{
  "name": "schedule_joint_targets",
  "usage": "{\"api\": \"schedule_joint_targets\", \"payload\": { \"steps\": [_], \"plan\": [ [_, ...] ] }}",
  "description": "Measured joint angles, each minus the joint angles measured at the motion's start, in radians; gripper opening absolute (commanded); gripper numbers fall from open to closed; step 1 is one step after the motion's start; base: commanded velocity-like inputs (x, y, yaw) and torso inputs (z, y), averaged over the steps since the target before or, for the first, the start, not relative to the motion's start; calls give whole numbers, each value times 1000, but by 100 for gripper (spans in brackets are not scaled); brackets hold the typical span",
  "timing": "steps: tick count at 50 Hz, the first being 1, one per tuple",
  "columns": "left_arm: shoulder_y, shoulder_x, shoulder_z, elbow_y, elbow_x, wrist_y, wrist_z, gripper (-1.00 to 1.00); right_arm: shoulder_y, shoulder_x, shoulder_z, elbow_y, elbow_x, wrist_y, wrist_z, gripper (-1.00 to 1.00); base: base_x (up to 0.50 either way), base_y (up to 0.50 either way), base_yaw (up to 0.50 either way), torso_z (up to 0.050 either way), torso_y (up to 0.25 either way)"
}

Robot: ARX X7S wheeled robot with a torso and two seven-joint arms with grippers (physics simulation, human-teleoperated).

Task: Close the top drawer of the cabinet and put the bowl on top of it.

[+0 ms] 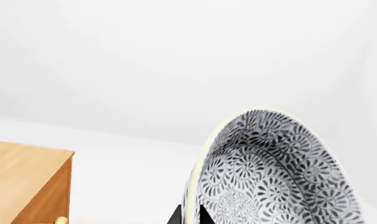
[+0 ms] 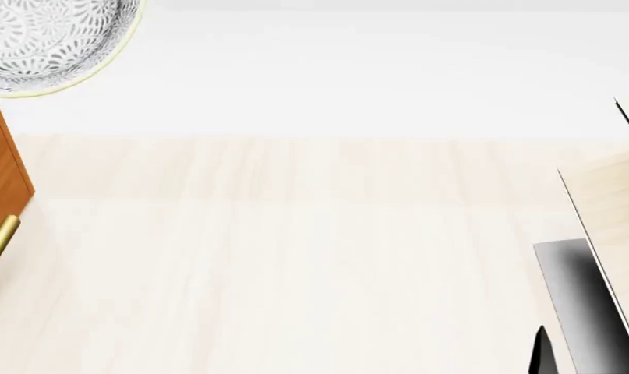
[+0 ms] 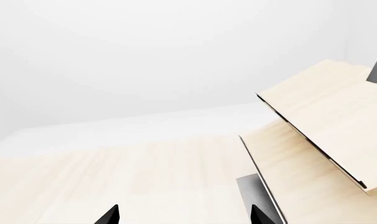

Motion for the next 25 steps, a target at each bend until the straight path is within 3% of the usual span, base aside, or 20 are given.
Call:
{"api": "schedule_joint_targets", "payload": {
  "steps": [25],
  "plan": [
    [-76, -26, -75, -144, -90, -33, -161, -100, 9, -4, -30, 6, -18, -6, -3, 100, 0, 0, 0, 1, 0]
  ]
}}
